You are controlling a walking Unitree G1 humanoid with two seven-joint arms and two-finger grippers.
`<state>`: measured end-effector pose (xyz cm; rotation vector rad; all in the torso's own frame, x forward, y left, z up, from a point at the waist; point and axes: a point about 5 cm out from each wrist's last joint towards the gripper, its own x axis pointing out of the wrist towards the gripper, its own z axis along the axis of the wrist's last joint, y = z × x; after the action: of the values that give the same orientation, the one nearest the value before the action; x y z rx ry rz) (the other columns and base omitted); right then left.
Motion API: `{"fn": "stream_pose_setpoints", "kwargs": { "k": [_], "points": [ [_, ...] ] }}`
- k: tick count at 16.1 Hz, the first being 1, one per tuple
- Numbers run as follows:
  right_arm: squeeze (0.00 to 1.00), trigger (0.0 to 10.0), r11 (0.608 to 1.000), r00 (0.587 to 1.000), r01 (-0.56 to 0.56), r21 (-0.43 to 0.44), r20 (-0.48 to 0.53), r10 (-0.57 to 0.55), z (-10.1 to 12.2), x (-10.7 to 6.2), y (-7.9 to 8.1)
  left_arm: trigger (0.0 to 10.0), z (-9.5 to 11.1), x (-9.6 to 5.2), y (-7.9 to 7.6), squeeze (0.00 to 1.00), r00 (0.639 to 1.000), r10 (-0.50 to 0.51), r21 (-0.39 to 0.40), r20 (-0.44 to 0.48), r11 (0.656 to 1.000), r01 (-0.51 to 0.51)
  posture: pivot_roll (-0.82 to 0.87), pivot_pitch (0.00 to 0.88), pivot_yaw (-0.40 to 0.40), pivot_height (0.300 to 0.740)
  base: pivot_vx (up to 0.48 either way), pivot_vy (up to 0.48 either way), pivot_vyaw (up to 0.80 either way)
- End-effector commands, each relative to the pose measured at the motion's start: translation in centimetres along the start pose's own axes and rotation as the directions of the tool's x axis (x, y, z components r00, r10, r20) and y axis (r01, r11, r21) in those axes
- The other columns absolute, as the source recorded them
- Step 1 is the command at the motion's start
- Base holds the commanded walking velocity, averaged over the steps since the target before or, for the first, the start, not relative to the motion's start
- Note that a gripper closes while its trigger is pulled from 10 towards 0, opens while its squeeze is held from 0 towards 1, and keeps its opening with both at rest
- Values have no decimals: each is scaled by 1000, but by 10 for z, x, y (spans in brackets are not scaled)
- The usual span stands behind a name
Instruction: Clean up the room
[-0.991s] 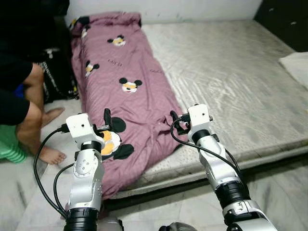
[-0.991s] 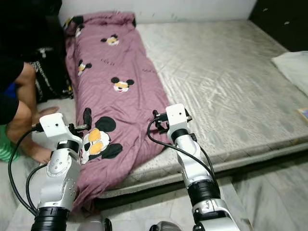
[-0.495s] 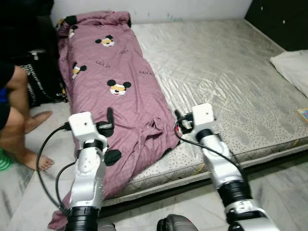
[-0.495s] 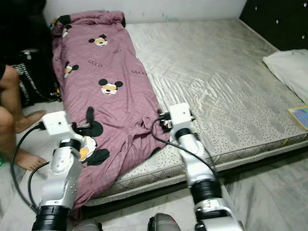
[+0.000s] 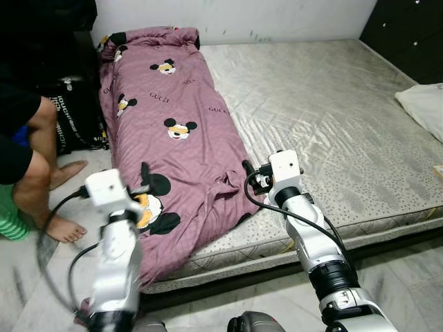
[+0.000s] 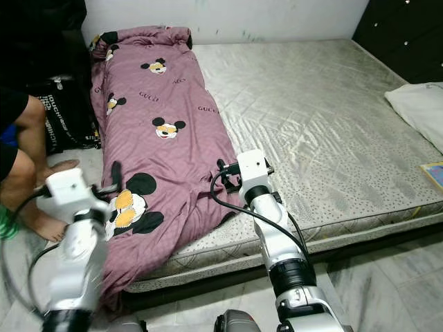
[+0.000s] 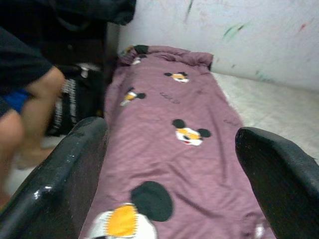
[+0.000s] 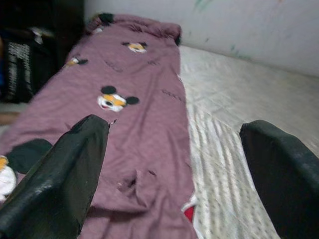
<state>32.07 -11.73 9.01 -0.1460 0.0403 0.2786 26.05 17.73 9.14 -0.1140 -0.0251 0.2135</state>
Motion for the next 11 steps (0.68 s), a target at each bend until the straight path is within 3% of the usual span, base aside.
{"fn": "stream_pose_setpoints", "kwargs": {
  "k": [1, 2, 6, 11],
  "points": [
    [0, 10000, 997, 1000, 6, 78, -12, -5, 1, -4, -7, 10000, 5, -8, 9, 0, 1000, 0, 60, 20, 998, -1, -9, 59, -62, 740, 0, 0, 0],
    [0, 10000, 993, 1000, 1, 118, -16, 1, 0, -7, -9, 10000, 4, -15, 16, 0, 1000, 6, 91, 19, 996, -7, -8, 62, -64, 740, 0, 0, 0],
    [0, 10000, 997, 1000, -2, 74, 6, 1, 1, -27, -20, 10000, 4, -41, 34, 0, 999, 22, 179, 25, 984, -26, -10, 82, -69, 740, 0, 0, 0],
    [0, 10000, 997, 1000, 7, 73, -18, -6, -2, -33, -20, 10000, 2, -45, 32, 0, 1000, 20, 179, -2, 984, -19, -14, 106, -64, 740, 0, 0, 0]
  ]
}}
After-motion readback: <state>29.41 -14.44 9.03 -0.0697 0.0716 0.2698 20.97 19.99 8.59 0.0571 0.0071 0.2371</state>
